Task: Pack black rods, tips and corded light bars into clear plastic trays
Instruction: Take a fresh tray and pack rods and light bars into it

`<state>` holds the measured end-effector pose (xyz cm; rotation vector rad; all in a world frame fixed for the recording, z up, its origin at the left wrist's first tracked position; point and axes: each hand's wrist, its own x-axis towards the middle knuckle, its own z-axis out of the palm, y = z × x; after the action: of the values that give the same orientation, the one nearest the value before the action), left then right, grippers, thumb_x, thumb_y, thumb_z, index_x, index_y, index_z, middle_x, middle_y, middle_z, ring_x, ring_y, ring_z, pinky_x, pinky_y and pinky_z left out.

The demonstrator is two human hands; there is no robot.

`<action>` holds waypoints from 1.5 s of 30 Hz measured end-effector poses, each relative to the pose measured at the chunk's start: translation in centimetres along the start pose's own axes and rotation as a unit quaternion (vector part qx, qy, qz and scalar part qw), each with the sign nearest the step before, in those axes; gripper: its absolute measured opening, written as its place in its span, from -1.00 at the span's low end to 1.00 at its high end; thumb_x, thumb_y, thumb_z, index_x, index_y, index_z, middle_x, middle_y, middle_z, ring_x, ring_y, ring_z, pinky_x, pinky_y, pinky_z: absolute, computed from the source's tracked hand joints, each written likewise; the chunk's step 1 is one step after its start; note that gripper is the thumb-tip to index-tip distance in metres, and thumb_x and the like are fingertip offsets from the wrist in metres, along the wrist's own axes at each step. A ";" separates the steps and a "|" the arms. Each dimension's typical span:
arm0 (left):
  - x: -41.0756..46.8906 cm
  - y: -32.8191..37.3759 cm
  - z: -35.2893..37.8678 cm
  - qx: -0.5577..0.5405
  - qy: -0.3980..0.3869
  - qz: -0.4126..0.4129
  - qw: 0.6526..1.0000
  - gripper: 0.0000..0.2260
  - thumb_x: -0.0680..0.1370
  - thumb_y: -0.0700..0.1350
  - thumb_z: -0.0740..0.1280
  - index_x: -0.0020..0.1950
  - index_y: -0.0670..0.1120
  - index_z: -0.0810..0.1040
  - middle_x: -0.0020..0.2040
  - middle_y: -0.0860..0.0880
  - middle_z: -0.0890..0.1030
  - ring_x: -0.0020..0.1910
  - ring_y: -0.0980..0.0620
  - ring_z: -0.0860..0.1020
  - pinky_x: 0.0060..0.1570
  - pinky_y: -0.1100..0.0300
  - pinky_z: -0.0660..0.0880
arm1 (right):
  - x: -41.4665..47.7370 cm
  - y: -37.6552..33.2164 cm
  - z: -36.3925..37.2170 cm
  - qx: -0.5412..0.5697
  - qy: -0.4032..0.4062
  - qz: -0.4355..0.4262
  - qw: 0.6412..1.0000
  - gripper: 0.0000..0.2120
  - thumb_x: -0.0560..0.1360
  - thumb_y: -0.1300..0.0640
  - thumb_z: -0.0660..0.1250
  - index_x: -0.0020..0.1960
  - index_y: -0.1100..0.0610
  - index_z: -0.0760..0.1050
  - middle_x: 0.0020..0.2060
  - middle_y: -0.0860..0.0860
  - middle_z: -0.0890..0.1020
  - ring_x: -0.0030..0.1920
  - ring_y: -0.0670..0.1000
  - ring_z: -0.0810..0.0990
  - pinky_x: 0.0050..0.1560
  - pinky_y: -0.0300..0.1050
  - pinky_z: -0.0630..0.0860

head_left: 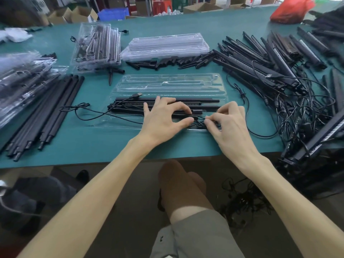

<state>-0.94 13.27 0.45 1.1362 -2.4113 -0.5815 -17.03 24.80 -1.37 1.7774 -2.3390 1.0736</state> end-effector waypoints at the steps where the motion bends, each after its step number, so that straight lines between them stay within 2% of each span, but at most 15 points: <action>1: 0.0 0.1 0.0 0.003 -0.008 0.001 1.000 -0.80 0.52 0.26 0.37 0.11 0.29 0.59 0.47 0.07 0.38 0.61 -0.12 0.09 0.48 -0.33 -0.27 | 0.0 0.0 -0.1 -0.004 0.001 0.001 1.000 -0.73 0.64 0.03 0.30 0.06 0.18 0.69 0.01 0.01 0.41 0.10 -0.04 0.23 0.10 -0.29 0.20; 3: 0.0 0.0 -0.2 -0.003 -0.021 0.006 1.000 -0.84 0.53 0.22 0.38 0.11 0.32 0.59 0.51 0.10 0.35 0.62 -0.14 0.02 0.46 -0.35 -0.29 | -0.1 -0.1 -0.1 -0.011 -0.005 -0.002 1.000 -0.73 0.64 0.03 0.29 0.09 0.16 0.70 -0.03 0.01 0.43 0.08 -0.03 0.21 0.10 -0.30 0.17; 6: 0.0 -0.1 -0.3 -0.022 -0.030 0.012 0.999 -0.87 0.54 0.17 0.40 0.07 0.34 0.58 0.52 0.14 0.35 0.63 -0.12 0.00 0.46 -0.39 -0.31 | 0.0 -0.2 -0.3 -0.033 -0.011 -0.012 0.999 -0.72 0.65 0.01 0.27 0.11 0.15 0.69 -0.08 0.02 0.44 0.06 0.03 0.28 0.12 -0.14 0.33; 9: 0.2 -0.1 -0.1 -0.022 -0.025 0.002 0.999 -0.89 0.54 0.21 0.38 0.05 0.31 0.60 0.50 0.15 0.36 0.62 -0.11 0.00 0.45 -0.38 -0.32 | 0.0 -0.3 -0.6 -0.051 -0.014 -0.026 0.998 -0.70 0.64 -0.02 0.28 0.13 0.14 0.69 -0.10 0.02 0.45 0.03 0.05 0.33 0.13 -0.04 0.39; 12: 0.4 0.1 0.3 -0.008 -0.021 -0.008 1.000 -0.84 0.52 0.29 0.35 0.02 0.29 0.60 0.48 0.16 0.38 0.62 -0.10 0.02 0.43 -0.38 -0.33 | -0.2 -0.5 -0.8 -0.088 -0.016 -0.040 0.995 -0.69 0.64 -0.05 0.25 0.13 0.10 0.69 -0.09 0.01 0.48 0.03 0.04 0.36 0.06 -0.05 0.43; 15: 0.5 0.0 0.5 -0.024 -0.008 -0.016 1.000 -0.73 0.48 0.39 0.31 -0.04 0.25 0.60 0.44 0.19 0.40 0.62 -0.09 0.04 0.43 -0.34 -0.34 | -0.9 -0.8 -0.8 -0.151 -0.002 -0.061 0.987 -0.69 0.66 -0.04 0.21 0.06 0.10 0.67 -0.07 -0.02 0.50 0.02 0.02 0.38 -0.09 -0.17 0.36; 17: 0.4 -0.2 0.6 -0.026 -0.006 -0.013 1.000 -0.68 0.44 0.42 0.33 -0.03 0.24 0.60 0.42 0.19 0.42 0.62 -0.08 0.05 0.44 -0.34 -0.34 | -1.4 -1.0 -0.8 -0.169 0.005 -0.072 0.983 -0.69 0.66 -0.02 0.20 0.05 0.12 0.66 -0.08 -0.01 0.51 0.00 0.03 0.40 -0.12 -0.15 0.39; 20: 0.5 -0.2 0.7 -0.001 -0.002 -0.008 1.000 -0.66 0.40 0.42 0.37 -0.02 0.22 0.58 0.38 0.18 0.44 0.61 -0.05 0.10 0.45 -0.38 -0.29 | -1.9 -1.1 -0.9 -0.160 0.003 -0.076 0.984 -0.70 0.66 0.00 0.21 0.08 0.13 0.66 -0.11 -0.01 0.51 -0.02 0.04 0.41 -0.10 -0.09 0.46; 23: 0.8 0.1 0.8 -0.005 -0.005 -0.021 1.000 -0.67 0.39 0.40 0.40 -0.04 0.21 0.56 0.36 0.17 0.44 0.58 0.00 0.14 0.46 -0.39 -0.29 | -1.5 -1.1 -1.1 -0.121 0.000 -0.049 0.991 -0.72 0.65 -0.01 0.24 0.05 0.09 0.69 -0.14 -0.06 0.49 -0.01 0.00 0.39 -0.17 -0.16 0.36; 26: 1.0 0.2 0.8 -0.010 -0.010 -0.034 0.999 -0.70 0.38 0.34 0.45 -0.06 0.21 0.55 0.34 0.14 0.43 0.58 0.00 0.13 0.46 -0.37 -0.30 | -0.1 -1.1 -1.3 -0.081 -0.036 -0.014 0.996 -0.73 0.63 -0.05 0.26 0.06 0.03 0.70 -0.15 -0.07 0.46 0.01 -0.04 0.36 -0.17 -0.09 0.40; 29: 1.3 0.5 0.5 -0.018 -0.022 -0.045 0.999 -0.74 0.37 0.28 0.49 -0.12 0.19 0.53 0.30 0.12 0.44 0.56 -0.01 0.16 0.46 -0.39 -0.27 | 1.0 -0.7 -1.8 -0.080 -0.085 -0.028 0.993 -0.74 0.63 -0.07 0.26 0.04 -0.01 0.70 -0.13 -0.07 0.46 0.03 -0.04 0.36 -0.11 0.00 0.48; 33: 1.7 0.7 0.0 -0.029 -0.039 -0.049 0.998 -0.76 0.38 0.22 0.54 -0.13 0.18 0.55 0.32 0.09 0.45 0.56 -0.06 0.16 0.44 -0.44 -0.25 | 1.5 0.2 -2.1 -0.055 -0.129 -0.059 0.988 -0.71 0.63 -0.12 0.23 0.01 -0.04 0.69 -0.08 -0.11 0.45 0.05 -0.07 0.35 0.01 0.01 0.49; 39: 1.6 0.7 0.1 -0.024 -0.033 -0.051 0.998 -0.78 0.40 0.15 0.55 -0.08 0.15 0.57 0.31 0.07 0.44 0.52 -0.02 0.21 0.44 -0.44 -0.22 | 2.1 2.0 -2.2 -0.019 -0.156 -0.112 0.981 -0.68 0.63 -0.12 0.21 0.05 -0.01 0.69 -0.01 -0.09 0.45 0.09 -0.02 0.30 0.23 -0.09 0.33; 42: 1.6 0.7 0.1 -0.025 -0.030 -0.051 0.998 -0.78 0.42 0.14 0.54 -0.06 0.13 0.57 0.32 0.07 0.43 0.54 -0.02 0.18 0.45 -0.43 -0.22 | 3.3 2.6 -2.6 -0.020 -0.185 -0.115 0.976 -0.72 0.59 -0.14 0.27 0.02 -0.05 0.71 -0.05 -0.10 0.47 0.06 -0.01 0.29 0.20 -0.11 0.30; 45: 1.6 0.6 0.0 -0.034 -0.035 -0.049 0.998 -0.79 0.42 0.16 0.54 -0.09 0.15 0.56 0.31 0.09 0.43 0.53 -0.02 0.20 0.45 -0.42 -0.23 | 4.8 2.8 -2.9 -0.016 -0.223 -0.123 0.967 -0.83 0.54 -0.10 0.38 0.06 -0.11 0.69 -0.11 -0.13 0.50 -0.03 -0.10 0.28 0.05 -0.20 0.27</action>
<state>-2.20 12.35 1.03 1.2281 -2.3845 -0.7412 -22.23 22.59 1.36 2.4258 -2.2300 0.6500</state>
